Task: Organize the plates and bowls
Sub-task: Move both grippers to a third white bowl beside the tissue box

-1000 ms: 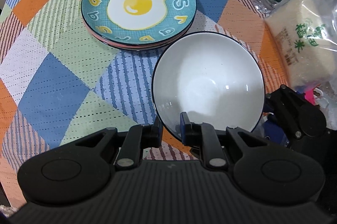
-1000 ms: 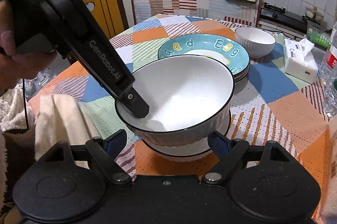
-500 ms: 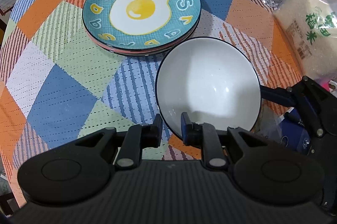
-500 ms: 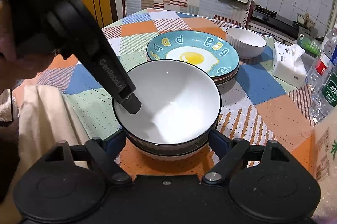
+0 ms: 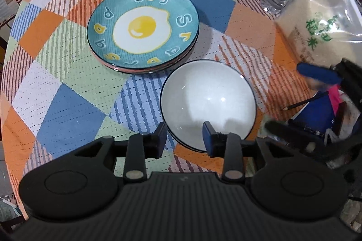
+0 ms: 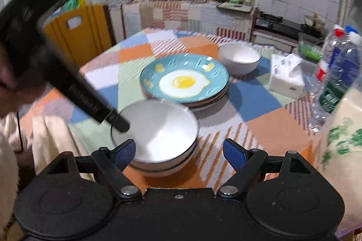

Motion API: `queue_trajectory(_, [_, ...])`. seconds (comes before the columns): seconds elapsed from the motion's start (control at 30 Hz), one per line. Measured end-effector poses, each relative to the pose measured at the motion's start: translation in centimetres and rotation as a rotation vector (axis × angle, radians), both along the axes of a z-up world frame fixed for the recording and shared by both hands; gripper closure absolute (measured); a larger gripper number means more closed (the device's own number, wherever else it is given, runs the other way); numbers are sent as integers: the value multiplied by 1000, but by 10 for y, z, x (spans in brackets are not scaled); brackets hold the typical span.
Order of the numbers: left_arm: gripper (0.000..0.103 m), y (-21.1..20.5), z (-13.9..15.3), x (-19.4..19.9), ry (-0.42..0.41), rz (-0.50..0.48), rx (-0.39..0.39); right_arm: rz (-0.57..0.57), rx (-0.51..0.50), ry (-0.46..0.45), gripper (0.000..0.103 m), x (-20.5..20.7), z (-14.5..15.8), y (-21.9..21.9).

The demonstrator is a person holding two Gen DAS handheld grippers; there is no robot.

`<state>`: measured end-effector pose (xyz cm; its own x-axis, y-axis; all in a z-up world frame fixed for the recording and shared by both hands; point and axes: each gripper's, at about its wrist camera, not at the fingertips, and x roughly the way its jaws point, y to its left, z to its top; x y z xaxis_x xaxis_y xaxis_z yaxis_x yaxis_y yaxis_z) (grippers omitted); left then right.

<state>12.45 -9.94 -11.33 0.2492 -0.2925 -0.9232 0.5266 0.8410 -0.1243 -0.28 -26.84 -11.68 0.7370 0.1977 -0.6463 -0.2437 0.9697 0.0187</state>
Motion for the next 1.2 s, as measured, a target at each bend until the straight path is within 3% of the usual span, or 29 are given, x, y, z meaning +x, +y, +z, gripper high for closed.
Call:
queue_trajectory(0.23, [66,-4,24,1,-29,-1,-20,-20,71,-117,15,5,38,-19])
queue_trajectory(0.33, [66,-5,30,5,-46,35,-27,-4,108,-114,15,15,50,-27])
queue_trajectory(0.53, [66,-12,37,21,-59,49,-63,15,67,-115,15,39,67,-31])
queue_trajectory(0.73, [66,-26,32,42,-86,67,-80,-8,102,-77,16,77,71,-45])
queue_trajectory(0.87, [66,-33,24,58,-99,76,-88,-26,164,-43,24,105,68,-54])
queue_trajectory(1.2, [67,-37,3,125,-114,120,-158,-163,331,127,31,192,44,-79])
